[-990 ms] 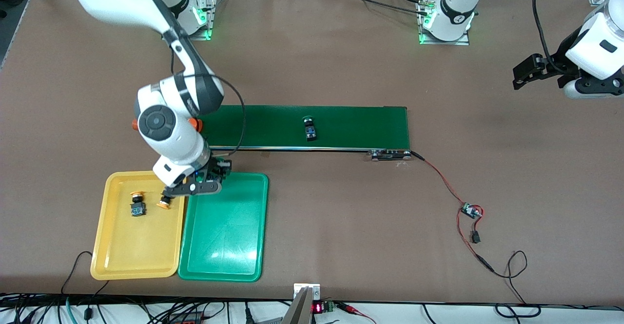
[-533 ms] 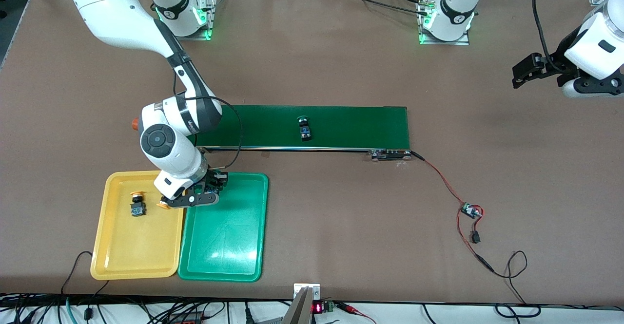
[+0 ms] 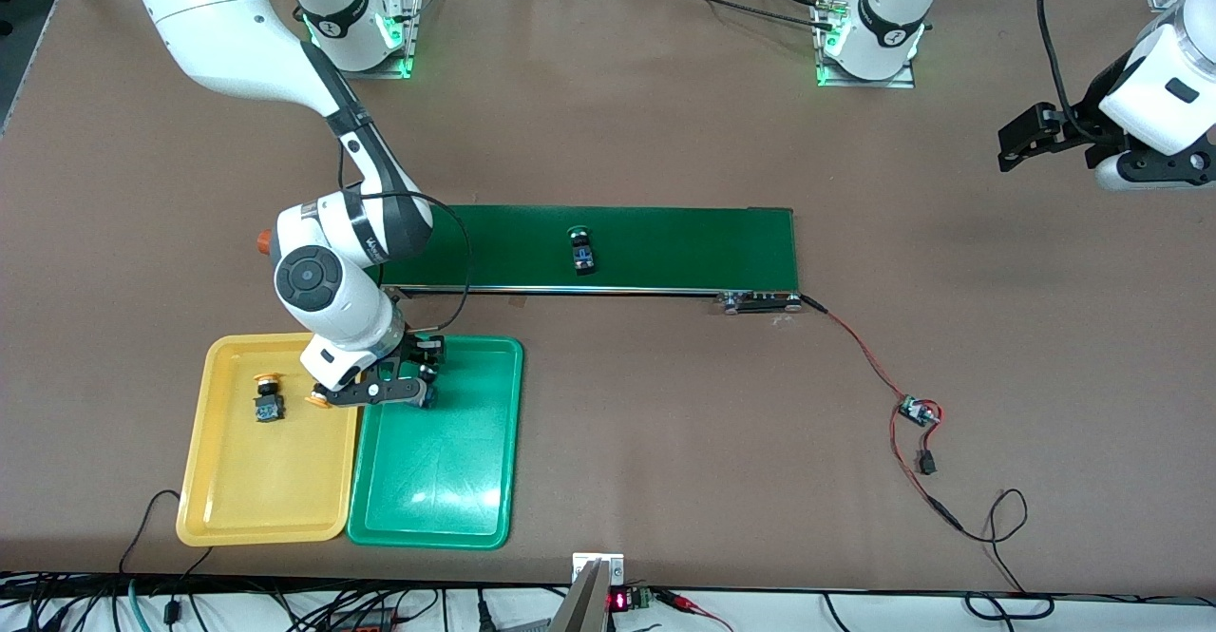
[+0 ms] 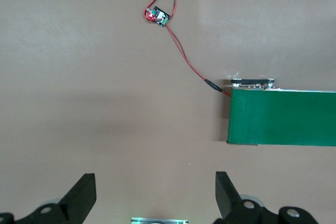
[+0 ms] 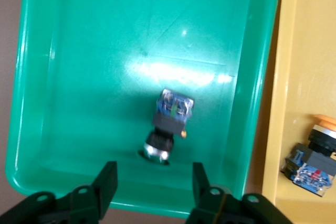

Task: Sort buttons by color to trays
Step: 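Carry the button into the green tray and open the right gripper, then return the right gripper to the belt and grasp the next button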

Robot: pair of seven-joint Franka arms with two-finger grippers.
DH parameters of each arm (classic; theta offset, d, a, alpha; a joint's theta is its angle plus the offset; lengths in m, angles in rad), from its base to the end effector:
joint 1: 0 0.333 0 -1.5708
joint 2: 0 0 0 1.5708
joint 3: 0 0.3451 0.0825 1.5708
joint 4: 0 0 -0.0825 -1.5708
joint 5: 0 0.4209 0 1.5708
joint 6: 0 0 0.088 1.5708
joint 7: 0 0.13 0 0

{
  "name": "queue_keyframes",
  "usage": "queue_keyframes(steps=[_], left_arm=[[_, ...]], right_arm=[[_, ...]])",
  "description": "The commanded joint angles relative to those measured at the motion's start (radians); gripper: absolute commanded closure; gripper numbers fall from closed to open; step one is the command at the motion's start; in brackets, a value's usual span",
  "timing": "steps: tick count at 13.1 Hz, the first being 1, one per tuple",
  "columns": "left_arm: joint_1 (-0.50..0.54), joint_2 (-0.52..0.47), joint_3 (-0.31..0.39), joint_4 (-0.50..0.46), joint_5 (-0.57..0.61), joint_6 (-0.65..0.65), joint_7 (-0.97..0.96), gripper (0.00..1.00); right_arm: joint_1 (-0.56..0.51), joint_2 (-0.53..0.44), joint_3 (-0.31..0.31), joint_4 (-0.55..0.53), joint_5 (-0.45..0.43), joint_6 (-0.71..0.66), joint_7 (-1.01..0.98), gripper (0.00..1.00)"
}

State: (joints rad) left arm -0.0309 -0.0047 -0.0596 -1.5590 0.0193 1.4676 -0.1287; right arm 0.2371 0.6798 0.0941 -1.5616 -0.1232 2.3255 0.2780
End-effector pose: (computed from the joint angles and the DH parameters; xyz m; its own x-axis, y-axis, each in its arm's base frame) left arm 0.5746 -0.0495 0.6308 0.9957 0.0405 -0.0834 0.0381 -0.9988 -0.0305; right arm 0.7242 0.2341 0.2322 0.9895 0.1102 0.0939 0.1095 -0.9939 0.0124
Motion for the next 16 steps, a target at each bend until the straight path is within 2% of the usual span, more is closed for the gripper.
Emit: queue_keyframes(steps=[1, 2, 3, 4, 6, 7, 10, 12, 16], left_arm=[[0.005, 0.008, -0.002, 0.028, 0.01, -0.027, 0.024, 0.0], [0.005, 0.008, -0.002, 0.028, 0.01, -0.027, 0.024, 0.0], [0.006, 0.008, -0.002, 0.028, 0.01, -0.027, 0.024, 0.0], [0.006, 0.008, 0.0, 0.028, 0.008, -0.027, 0.026, 0.0], [0.006, 0.008, -0.002, 0.028, 0.008, -0.027, 0.024, 0.0], [0.006, 0.008, -0.003, 0.03, 0.013, -0.027, 0.024, 0.0], [0.006, 0.006, -0.002, 0.03, 0.011, -0.027, 0.026, 0.0], [0.006, 0.008, -0.002, 0.033, 0.013, -0.027, 0.024, 0.0], [-0.001, 0.009, -0.002, 0.042, 0.011, -0.027, 0.023, 0.0]], right_arm=[[0.005, -0.003, -0.002, 0.014, -0.006, -0.005, 0.0, 0.23], [0.013, -0.015, -0.002, 0.009, -0.003, -0.011, 0.007, 0.22], [0.014, -0.035, -0.002, -0.012, 0.0, -0.012, 0.016, 0.14], [0.014, -0.066, -0.001, -0.047, 0.004, -0.012, 0.041, 0.09], [0.021, -0.129, 0.006, -0.13, 0.002, -0.011, 0.081, 0.07], [0.027, -0.159, 0.009, -0.167, 0.002, -0.011, 0.086, 0.0], [0.028, -0.236, 0.059, -0.268, 0.004, -0.005, 0.102, 0.0], [0.028, -0.275, 0.113, -0.322, 0.004, -0.002, 0.189, 0.0], [0.028, -0.296, 0.211, -0.36, 0.002, -0.003, 0.315, 0.0]])
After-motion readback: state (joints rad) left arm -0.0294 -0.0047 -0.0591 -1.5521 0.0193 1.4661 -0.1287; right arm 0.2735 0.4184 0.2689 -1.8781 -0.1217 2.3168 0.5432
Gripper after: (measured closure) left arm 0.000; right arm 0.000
